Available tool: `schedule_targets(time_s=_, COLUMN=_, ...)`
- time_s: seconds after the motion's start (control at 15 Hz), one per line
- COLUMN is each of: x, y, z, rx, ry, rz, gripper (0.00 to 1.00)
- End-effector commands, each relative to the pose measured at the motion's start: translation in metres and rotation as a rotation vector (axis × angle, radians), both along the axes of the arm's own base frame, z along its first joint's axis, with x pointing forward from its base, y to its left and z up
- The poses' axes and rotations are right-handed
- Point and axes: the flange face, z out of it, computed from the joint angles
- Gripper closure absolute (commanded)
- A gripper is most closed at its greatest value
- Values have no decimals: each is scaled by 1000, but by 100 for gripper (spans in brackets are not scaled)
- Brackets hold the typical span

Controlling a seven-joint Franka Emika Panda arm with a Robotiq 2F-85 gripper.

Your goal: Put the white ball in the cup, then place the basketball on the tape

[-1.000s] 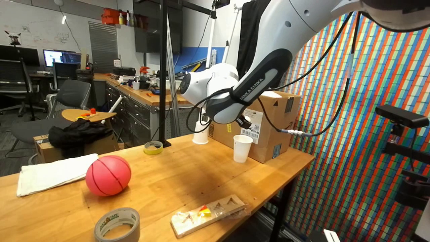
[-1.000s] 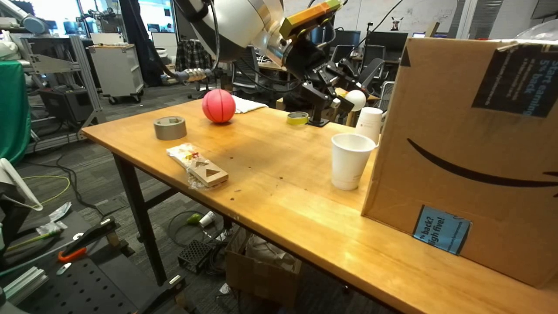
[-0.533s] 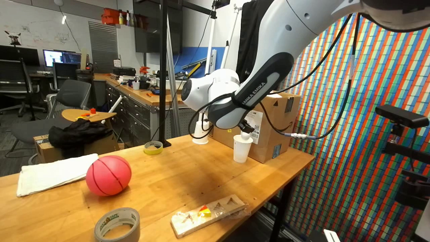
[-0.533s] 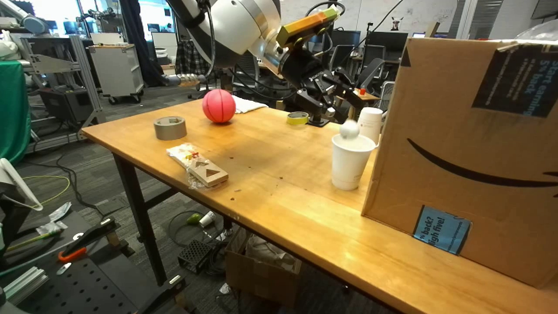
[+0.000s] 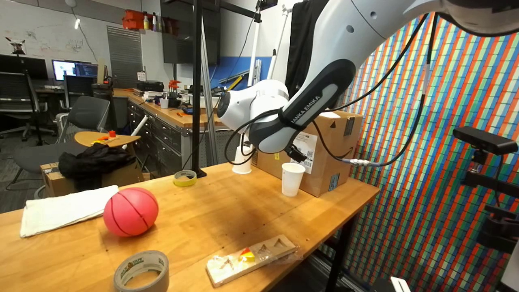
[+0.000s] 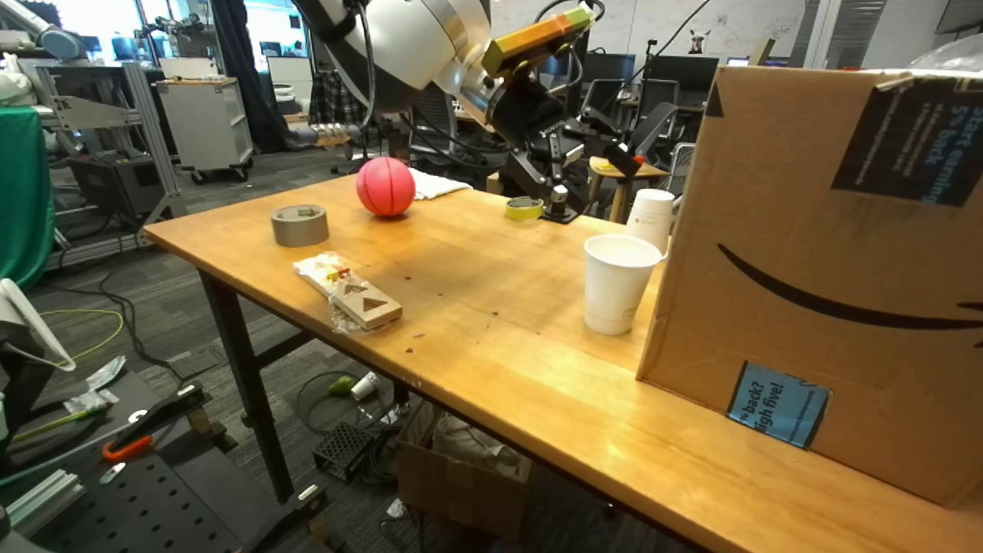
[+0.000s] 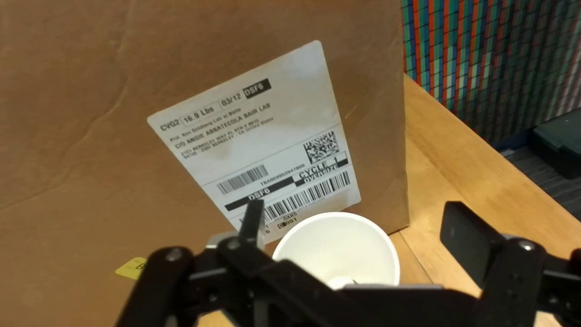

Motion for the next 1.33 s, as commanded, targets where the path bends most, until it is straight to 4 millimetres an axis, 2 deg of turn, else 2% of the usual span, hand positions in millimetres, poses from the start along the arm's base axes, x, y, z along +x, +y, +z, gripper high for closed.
schedule_targets(time_s=0.0, x=-9, y=23, z=20, rx=145, ry=-21, rz=-60, gripper=0)
schedule_targets(time_s=0.27, x=-21, y=77, z=40, rx=401, ry=-16, rz=-142, gripper=0)
schedule_targets(time_s=0.6, x=-36, y=165, z=87, rx=718, ry=-41, rz=-112, gripper=0)
schedule_targets(time_s=0.8, x=-45, y=220, z=106, rx=835, ry=-53, rz=-74, gripper=0)
schedule_targets(time_s=1.07, x=-50, y=311, z=113, rx=867, ry=-71, rz=28, gripper=0)
schedule_targets(time_s=1.13, x=-51, y=340, z=109, rx=845, ry=-84, rz=59, gripper=0)
schedule_targets(time_s=1.27, x=-53, y=385, z=106, rx=816, ry=-96, rz=114, gripper=0)
